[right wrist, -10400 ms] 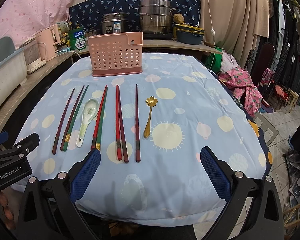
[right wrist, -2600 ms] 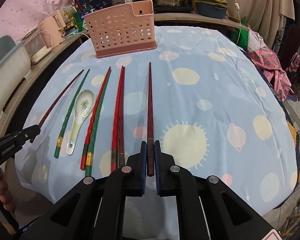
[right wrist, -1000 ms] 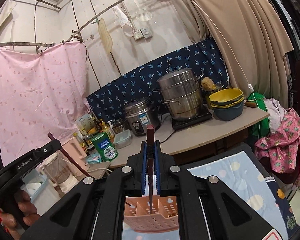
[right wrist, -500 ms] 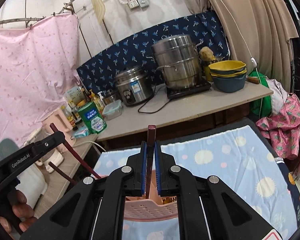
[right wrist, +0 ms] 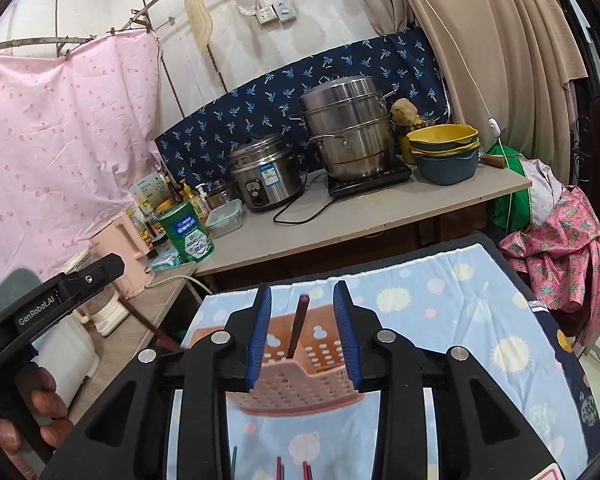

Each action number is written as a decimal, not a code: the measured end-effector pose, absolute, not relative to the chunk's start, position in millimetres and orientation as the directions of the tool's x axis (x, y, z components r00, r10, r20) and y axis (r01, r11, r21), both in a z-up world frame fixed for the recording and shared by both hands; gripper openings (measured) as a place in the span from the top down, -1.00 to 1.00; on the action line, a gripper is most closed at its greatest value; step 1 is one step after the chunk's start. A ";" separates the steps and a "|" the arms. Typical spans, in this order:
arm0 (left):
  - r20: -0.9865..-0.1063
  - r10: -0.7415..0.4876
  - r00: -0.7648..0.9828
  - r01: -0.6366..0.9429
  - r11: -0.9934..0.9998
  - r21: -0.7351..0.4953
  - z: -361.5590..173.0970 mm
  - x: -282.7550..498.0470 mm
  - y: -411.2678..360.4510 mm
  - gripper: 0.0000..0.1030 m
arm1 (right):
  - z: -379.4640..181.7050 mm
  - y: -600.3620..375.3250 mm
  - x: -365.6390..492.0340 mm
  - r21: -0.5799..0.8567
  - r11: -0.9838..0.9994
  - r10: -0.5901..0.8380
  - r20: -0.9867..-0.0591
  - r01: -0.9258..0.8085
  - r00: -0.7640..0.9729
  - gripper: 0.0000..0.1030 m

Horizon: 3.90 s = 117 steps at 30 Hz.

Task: Organize utensils
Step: 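Move both open tools back down to the remaining utensils, then grasp a green chopstick with the left tool while the right tool grasps a red chopstick, then lower both chopsticks into the pink holder and open both tools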

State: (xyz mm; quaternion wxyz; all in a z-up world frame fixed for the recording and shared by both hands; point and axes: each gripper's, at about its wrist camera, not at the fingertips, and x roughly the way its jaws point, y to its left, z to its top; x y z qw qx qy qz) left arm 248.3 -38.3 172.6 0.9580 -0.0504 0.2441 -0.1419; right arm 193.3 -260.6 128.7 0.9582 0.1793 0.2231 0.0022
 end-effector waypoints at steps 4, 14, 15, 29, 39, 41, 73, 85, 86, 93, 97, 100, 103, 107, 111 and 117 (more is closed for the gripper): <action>-0.503 -0.291 0.814 0.242 0.957 -0.163 153.1 221.0 -28.0 0.04 | 114.2 -254.4 160.5 0.349 0.935 0.110 -0.463 0.066 0.880 0.33; -0.660 -0.245 0.710 0.195 0.969 -0.150 74.9 157.8 -1.4 0.04 | 43.5 -234.4 80.5 0.293 0.952 0.119 -0.624 0.089 0.772 0.33; -0.671 -0.242 0.700 0.191 0.970 -0.151 68.4 153.2 0.5 0.04 | 35.9 -231.4 73.5 0.271 0.958 0.110 -0.640 0.090 0.760 0.33; -0.791 -0.214 0.574 0.196 0.973 -0.120 -21.3 86.9 12.2 0.04 | -49.3 -200.0 13.1 0.169 0.985 0.114 -0.789 0.035 0.604 0.33; -0.819 -0.214 0.533 0.212 0.970 -0.116 -42.9 70.4 6.0 0.04 | -66.8 -194.3 7.6 0.173 0.985 0.129 -0.817 0.026 0.562 0.38; -0.822 -0.216 0.527 0.214 0.970 -0.117 -45.2 70.0 5.1 0.04 | -67.6 -193.2 6.9 0.171 0.985 0.129 -0.818 0.024 0.561 0.39; -0.834 -0.210 0.511 0.227 0.968 -0.105 -61.3 71.3 3.2 0.86 | -72.2 -197.4 9.5 0.158 0.986 0.106 -0.818 0.044 0.565 0.84; -0.772 -0.234 0.591 0.200 0.970 -0.140 -9.9 75.7 17.4 0.87 | -27.2 -208.8 10.0 0.179 0.983 0.105 -0.745 0.046 0.659 0.87; -0.763 -0.236 0.602 0.198 0.970 -0.144 -3.6 77.5 18.1 0.87 | -19.7 -211.0 11.2 0.181 0.982 0.103 -0.732 0.047 0.673 0.87; -0.675 -0.253 0.693 0.202 0.967 -0.155 52.9 100.2 23.7 0.87 | 30.7 -233.4 27.3 0.218 0.974 0.093 -0.641 0.064 0.762 0.87; -0.617 -0.260 0.743 0.208 0.966 -0.156 84.4 116.9 22.7 0.87 | 58.4 -246.6 42.9 0.239 0.969 0.087 -0.586 0.069 0.806 0.87; -0.580 -0.271 0.768 0.217 0.963 -0.161 107.4 131.4 18.5 0.87 | 76.4 -254.9 56.7 0.260 0.963 0.091 -0.547 0.066 0.832 0.87; -0.547 -0.280 0.789 0.231 0.960 -0.158 127.6 144.3 11.7 0.87 | 92.5 -258.8 70.5 0.254 0.965 0.077 -0.514 0.066 0.855 0.87; -0.501 -0.298 0.813 0.254 0.955 -0.156 154.0 160.7 -0.1 0.87 | 113.4 -265.0 87.8 0.254 0.965 0.060 -0.471 0.070 0.880 0.87; -0.451 -0.333 0.828 0.284 0.943 -0.175 180.8 175.0 -11.4 0.87 | 134.1 -271.2 102.1 0.266 0.961 0.054 -0.427 0.068 0.903 0.87; -0.366 -0.368 0.854 0.318 0.928 -0.192 223.7 194.8 -28.6 0.87 | 167.5 -281.9 124.2 0.310 0.950 0.070 -0.350 0.045 0.934 0.87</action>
